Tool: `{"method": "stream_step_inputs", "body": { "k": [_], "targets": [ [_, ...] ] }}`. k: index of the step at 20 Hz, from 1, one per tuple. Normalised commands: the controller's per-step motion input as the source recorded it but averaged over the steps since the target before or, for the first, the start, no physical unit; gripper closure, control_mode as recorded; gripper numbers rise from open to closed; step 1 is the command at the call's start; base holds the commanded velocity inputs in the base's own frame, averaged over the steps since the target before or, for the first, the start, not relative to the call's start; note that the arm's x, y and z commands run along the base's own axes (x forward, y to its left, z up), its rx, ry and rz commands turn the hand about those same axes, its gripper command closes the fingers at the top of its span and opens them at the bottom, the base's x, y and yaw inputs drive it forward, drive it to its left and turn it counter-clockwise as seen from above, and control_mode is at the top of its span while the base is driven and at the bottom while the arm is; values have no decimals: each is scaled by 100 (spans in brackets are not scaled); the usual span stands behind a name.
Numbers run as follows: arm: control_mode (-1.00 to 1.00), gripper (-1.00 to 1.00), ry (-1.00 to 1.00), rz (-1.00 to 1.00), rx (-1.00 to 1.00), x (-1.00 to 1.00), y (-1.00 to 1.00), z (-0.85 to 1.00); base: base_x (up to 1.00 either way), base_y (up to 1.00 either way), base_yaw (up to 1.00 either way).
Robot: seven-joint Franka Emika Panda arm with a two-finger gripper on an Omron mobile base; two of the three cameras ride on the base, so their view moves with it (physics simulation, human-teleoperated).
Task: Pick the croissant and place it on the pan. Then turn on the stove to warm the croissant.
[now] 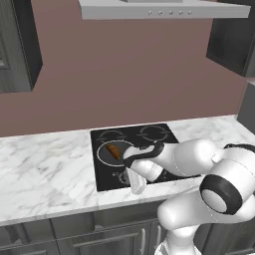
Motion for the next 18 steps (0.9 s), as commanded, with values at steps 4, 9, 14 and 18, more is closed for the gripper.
{"method": "stream_step_inputs", "body": {
  "k": [4, 9, 14, 18],
  "targets": [
    [-100, 100, 1, 62, 0, -68, 66, 27, 0, 0, 0],
    [-100, 100, 0, 58, 0, -74, 60, 23, 0, 0, 0],
    [-100, 100, -4, 25, 4, -67, 8, 25, 0, 0, 0],
    [-100, 100, -20, 3, 0, -100, 8, 47, 0, 0, 0]
  ]
}}
